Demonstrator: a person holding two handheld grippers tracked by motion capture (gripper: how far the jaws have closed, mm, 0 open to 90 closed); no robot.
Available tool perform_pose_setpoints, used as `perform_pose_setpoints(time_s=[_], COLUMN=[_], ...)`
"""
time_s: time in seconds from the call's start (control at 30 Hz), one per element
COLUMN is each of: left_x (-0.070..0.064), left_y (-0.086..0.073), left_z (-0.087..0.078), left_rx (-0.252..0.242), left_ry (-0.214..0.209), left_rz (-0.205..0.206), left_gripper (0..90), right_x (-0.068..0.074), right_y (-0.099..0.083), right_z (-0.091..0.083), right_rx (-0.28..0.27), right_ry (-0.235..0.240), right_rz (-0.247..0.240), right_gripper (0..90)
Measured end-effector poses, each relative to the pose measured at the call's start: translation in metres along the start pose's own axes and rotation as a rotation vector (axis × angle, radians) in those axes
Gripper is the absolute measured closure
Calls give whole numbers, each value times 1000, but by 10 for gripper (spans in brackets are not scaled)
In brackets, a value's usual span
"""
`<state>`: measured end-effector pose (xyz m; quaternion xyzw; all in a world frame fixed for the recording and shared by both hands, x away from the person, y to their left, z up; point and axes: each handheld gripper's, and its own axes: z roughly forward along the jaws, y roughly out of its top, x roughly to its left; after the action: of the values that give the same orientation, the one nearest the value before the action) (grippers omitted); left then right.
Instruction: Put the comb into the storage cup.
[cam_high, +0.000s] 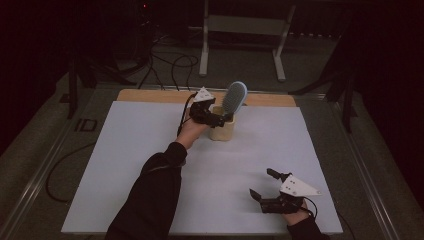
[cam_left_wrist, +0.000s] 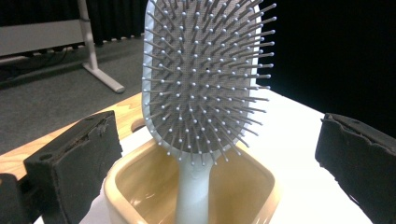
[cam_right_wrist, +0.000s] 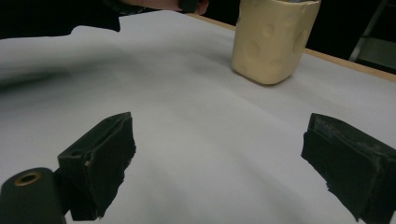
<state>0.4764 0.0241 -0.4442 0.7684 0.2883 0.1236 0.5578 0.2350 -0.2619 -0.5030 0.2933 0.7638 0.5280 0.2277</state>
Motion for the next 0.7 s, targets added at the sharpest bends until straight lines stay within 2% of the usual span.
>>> perform_pose_setpoints(time_s=[0.23, 0.4, 0.53, 0.63, 0.7], left_x=[0, 0, -1, -2, -3], left_y=[4, 5, 7, 9, 10], left_z=[-4, -5, -5, -6, -8], left_rx=[11, 47, 63, 99, 117], left_ry=[-7, -9, -32, -46, -36], left_rz=[6, 14, 15, 7, 11], left_gripper=[0, 0, 0, 0, 0], right_x=[-1, -1, -2, -2, -2], right_y=[0, -1, -1, -1, -1], right_z=[0, -1, -2, -1, -1], right_rx=[-1, 1, -2, 0, 2], right_ry=[-5, -5, -7, -8, -5], right_rz=[2, 5, 7, 12, 9], right_gripper=[90, 90, 90, 90, 90])
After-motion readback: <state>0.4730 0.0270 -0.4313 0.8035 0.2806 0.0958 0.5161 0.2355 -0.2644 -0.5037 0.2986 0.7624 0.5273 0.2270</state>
